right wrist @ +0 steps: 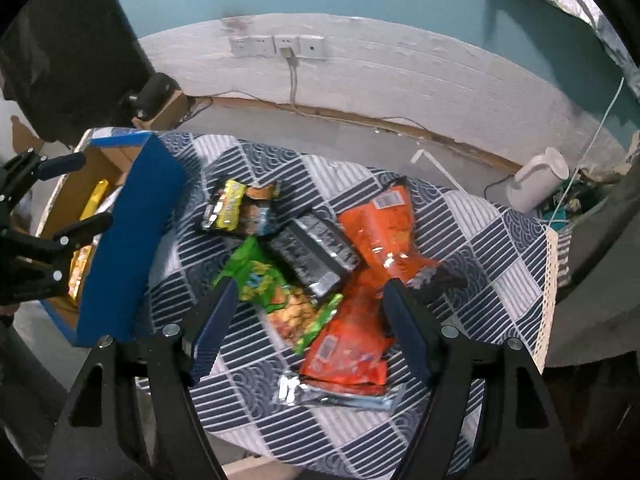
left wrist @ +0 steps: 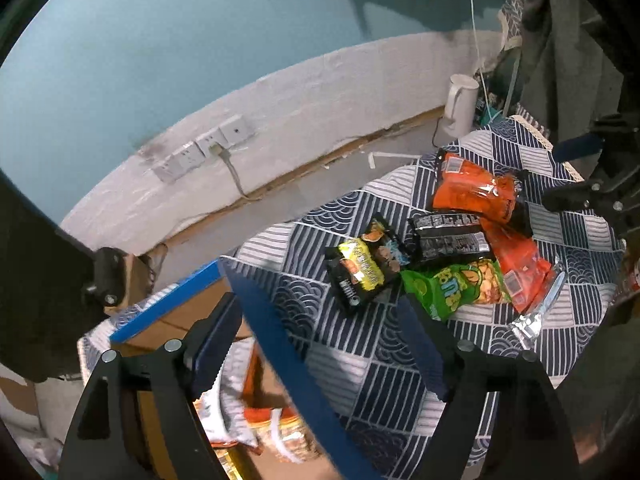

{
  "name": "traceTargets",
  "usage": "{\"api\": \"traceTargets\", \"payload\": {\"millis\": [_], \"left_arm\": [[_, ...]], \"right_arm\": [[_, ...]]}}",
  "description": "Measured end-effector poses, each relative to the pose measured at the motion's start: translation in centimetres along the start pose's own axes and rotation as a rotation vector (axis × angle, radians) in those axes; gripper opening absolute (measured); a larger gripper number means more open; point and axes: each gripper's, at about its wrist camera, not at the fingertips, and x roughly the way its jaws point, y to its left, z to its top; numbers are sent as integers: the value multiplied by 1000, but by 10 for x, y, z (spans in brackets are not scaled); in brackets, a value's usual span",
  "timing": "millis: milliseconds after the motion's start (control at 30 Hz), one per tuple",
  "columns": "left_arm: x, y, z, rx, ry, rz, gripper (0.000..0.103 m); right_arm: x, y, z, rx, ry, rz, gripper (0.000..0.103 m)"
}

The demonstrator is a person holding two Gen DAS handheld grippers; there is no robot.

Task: Organize snacks
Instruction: 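Move both open tools back over the remaining snack pile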

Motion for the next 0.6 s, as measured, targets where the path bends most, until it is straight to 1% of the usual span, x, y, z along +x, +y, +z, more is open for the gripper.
{"api": "traceTargets", "payload": {"millis": [100, 200, 267, 333, 467, 600], "left_arm": [[14, -7, 3, -37, 21, -27, 81], [32, -15, 3, -85, 42, -36, 81], [45, -20, 5, -107, 72, -36, 81], [58, -25, 9, -112, 98, -42, 81], [79, -32, 12, -111, 121, -32, 81], [93, -34, 11, -140, 154, -63, 81]], "right_arm": [[10, -18, 7, -6, 16, -15, 76], [22, -34, 12, -8, 28, -25, 76], [34, -45, 15, -13, 43, -25, 76], [47, -56, 16, -16, 62, -30, 76], [70, -71, 14, -21, 93, -17, 76], [88, -77, 14, -27, 118, -5, 76]]}}
